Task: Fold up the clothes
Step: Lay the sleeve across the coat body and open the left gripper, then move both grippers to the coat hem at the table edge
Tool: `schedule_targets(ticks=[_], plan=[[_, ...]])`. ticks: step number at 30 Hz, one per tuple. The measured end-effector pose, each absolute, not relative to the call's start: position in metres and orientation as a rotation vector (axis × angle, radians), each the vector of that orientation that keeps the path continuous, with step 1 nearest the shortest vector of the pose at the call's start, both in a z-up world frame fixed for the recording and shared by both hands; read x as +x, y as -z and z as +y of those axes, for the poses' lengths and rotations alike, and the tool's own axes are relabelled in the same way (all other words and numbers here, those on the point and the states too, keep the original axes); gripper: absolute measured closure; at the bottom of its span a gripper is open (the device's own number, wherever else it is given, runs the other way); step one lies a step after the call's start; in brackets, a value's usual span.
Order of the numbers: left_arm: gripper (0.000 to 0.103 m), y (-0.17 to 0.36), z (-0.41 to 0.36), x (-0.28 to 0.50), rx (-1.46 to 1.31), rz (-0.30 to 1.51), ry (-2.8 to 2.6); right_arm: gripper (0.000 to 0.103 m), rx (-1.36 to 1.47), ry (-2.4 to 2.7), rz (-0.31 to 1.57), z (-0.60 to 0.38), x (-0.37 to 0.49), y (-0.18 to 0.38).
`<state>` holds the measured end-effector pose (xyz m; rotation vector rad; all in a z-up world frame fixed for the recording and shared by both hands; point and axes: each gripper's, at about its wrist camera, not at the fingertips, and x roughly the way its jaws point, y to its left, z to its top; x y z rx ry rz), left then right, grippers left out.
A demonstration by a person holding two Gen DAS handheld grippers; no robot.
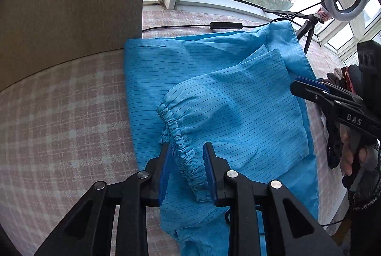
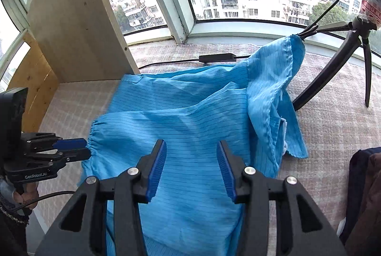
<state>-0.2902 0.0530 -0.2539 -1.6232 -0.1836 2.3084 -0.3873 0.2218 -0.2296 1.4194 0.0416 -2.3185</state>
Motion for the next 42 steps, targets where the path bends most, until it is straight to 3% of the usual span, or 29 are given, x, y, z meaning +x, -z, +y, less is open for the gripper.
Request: schedule_targets(ticks=[5, 10, 13, 22, 25, 31, 33, 35, 37, 42], plan=[[0.073, 0.287, 0.048, -0.289, -1.711, -0.121, -2.25, 0.06, 1.647, 2.374, 0.23, 0.236, -0.413, 0.289], [0.078, 0.26, 0.009, -0.26, -1.624, -0.246, -2.295, 0.06, 1.538, 2.364, 0.096, 0.253, -0.384, 0.257], [0.074, 0.241, 0.009, -0.232, -1.551, -0.258, -2.233, 0.055, 1.45, 2.3, 0.086, 0.261, -0.336, 0.23], [0.074, 0.302, 0.049, -0.206, -1.715, -0.034, -2.024, 0.054, 1.619, 2.199, 0.209, 0.254, -0.284, 0.286], [0.074, 0.279, 0.032, -0.195, -1.704, -0.089, -2.045, 0.054, 1.623, 2.209, 0.153, 0.26, -0.279, 0.273], [0.071, 0.179, 0.002, -0.112, -1.487, -0.028, -2.109, 0.054, 1.383, 2.334, -0.036, 0.318, -0.19, 0.156], [0.064, 0.157, -0.008, -0.08, -1.451, -0.044, -2.112, 0.054, 1.324, 2.368, -0.12, 0.346, -0.15, 0.121], [0.063, 0.148, -0.016, -0.048, -1.458, -0.047, -2.125, 0.047, 1.294, 2.386, -0.182, 0.368, -0.112, 0.102], [0.06, 0.152, -0.02, -0.013, -1.479, -0.097, -2.116, 0.037, 1.305, 2.402, -0.183, 0.385, -0.073, 0.105], [0.057, 0.211, 0.008, 0.077, -1.65, -0.212, -2.085, 0.037, 1.481, 2.366, -0.187, 0.415, 0.002, 0.177]])
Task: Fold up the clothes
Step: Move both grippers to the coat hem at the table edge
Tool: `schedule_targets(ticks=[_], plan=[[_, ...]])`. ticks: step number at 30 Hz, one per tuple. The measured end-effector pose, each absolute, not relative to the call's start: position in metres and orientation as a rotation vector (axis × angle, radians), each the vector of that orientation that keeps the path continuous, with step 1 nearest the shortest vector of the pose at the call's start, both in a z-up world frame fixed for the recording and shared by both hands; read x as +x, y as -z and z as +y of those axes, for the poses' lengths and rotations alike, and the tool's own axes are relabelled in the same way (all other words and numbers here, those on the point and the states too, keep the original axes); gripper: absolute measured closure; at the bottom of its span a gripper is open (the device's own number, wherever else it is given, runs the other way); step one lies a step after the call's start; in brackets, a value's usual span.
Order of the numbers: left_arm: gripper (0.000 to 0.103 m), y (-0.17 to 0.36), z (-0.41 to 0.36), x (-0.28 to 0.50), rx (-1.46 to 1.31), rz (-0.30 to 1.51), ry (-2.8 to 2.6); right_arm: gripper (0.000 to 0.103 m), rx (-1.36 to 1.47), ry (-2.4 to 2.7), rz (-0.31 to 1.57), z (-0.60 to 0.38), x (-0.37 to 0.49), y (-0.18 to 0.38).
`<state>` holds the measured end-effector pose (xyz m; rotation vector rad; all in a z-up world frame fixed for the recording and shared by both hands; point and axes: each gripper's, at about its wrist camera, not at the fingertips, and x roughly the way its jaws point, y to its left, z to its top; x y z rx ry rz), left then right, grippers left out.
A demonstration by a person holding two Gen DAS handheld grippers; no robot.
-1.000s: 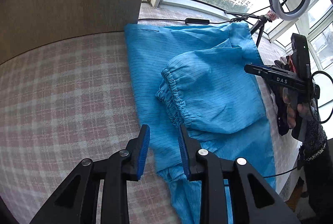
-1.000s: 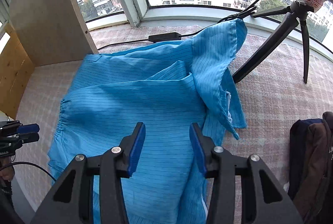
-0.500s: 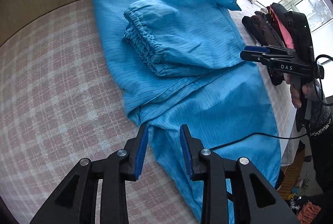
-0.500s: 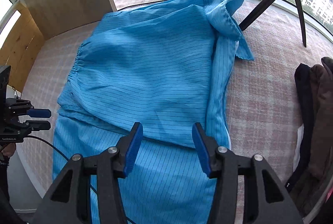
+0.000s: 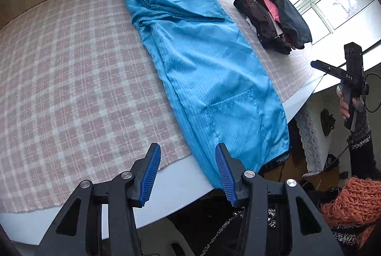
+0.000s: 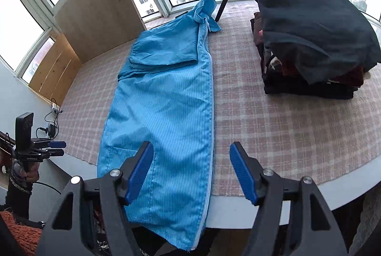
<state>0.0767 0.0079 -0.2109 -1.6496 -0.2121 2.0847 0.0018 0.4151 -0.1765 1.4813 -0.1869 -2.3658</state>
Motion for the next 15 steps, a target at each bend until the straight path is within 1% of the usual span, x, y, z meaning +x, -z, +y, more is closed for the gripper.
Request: schedule_targets(ticks=[2, 4, 8, 11, 13, 14, 15], plan=[[0.057, 0.228, 0.026, 0.103, -1.687, -0.257, -2.086, 0.037, 1.574, 2.332, -0.122, 0.42, 0.023, 0.216], [0.057, 0.244, 0.044, 0.126, -1.718, -0.307, -2.087, 0.037, 1.607, 2.284, -0.089, 0.421, 0.038, 0.243], [0.057, 0.264, 0.073, 0.145, -1.768, -0.33, -2.131, 0.037, 1.607, 2.255, -0.004, 0.419, 0.056, 0.272], [0.056, 0.276, 0.086, 0.146, -1.803, -0.355, -2.148, 0.037, 1.608, 2.218, -0.042, 0.42, 0.061, 0.284], [0.054, 0.282, 0.094, 0.146, -1.824, -0.348, -2.158, 0.037, 1.602, 2.196, -0.035, 0.417, 0.065, 0.29], [0.052, 0.283, 0.097, 0.145, -1.828, -0.329, -2.167, 0.037, 1.601, 2.199, -0.009, 0.416, 0.068, 0.291], [0.047, 0.283, 0.099, 0.144, -1.825, -0.31, -2.186, 0.037, 1.597, 2.194, -0.002, 0.415, 0.07, 0.293]])
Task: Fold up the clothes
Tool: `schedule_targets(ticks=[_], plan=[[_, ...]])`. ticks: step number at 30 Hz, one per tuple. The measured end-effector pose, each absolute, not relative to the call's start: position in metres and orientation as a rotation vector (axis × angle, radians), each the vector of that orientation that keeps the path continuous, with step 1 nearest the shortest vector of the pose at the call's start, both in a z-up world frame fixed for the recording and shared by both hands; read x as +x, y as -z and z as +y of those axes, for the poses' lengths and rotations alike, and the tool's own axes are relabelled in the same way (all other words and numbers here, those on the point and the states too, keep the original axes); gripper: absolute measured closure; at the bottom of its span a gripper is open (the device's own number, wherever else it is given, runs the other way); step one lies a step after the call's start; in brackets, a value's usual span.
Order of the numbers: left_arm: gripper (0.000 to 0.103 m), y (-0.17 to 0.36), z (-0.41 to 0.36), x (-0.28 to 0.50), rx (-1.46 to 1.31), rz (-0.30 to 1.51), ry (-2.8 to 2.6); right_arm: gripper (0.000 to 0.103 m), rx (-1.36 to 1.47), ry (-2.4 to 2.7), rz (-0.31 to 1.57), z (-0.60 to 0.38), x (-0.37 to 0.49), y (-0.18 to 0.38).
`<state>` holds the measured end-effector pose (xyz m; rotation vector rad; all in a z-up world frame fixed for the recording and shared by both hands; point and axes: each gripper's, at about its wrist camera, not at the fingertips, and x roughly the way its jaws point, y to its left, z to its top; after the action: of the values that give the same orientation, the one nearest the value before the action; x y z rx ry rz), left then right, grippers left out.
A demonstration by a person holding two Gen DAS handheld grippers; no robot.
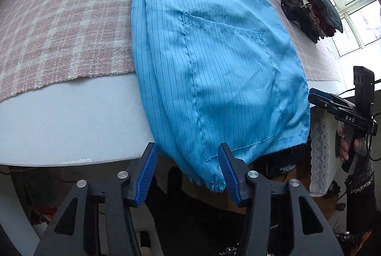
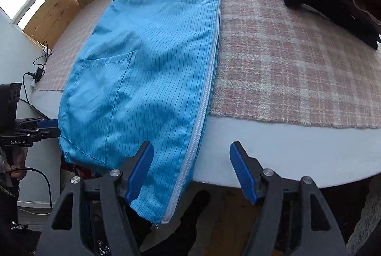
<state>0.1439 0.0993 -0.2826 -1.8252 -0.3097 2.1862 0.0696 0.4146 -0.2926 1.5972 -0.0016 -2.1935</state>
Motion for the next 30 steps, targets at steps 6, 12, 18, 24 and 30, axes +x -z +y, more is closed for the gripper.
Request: schedule_targets(ticks=[6, 12, 18, 24, 30], plan=[[0.047, 0.282, 0.116, 0.14, -1.839, -0.263, -2.174, 0.037, 1.598, 2.146, 0.02, 0.409, 0.082, 0.297], [0.073, 0.283, 0.122, 0.137, -1.852, -0.203, -2.198, 0.038, 1.616, 2.144, 0.09, 0.399, 0.094, 0.296], [0.094, 0.285, 0.116, 0.133, -1.838, -0.256, -2.185, 0.092, 1.576, 2.121, 0.224, 0.386, 0.09, 0.297], [0.1, 0.273, 0.094, 0.14, -1.785, -0.408, -2.148, 0.099, 1.591, 2.004, -0.132, 0.417, 0.08, 0.286], [0.101, 0.234, 0.063, 0.138, -1.704, -0.553, -2.112, 0.099, 1.51, 1.902, -0.464, 0.442, 0.065, 0.25]])
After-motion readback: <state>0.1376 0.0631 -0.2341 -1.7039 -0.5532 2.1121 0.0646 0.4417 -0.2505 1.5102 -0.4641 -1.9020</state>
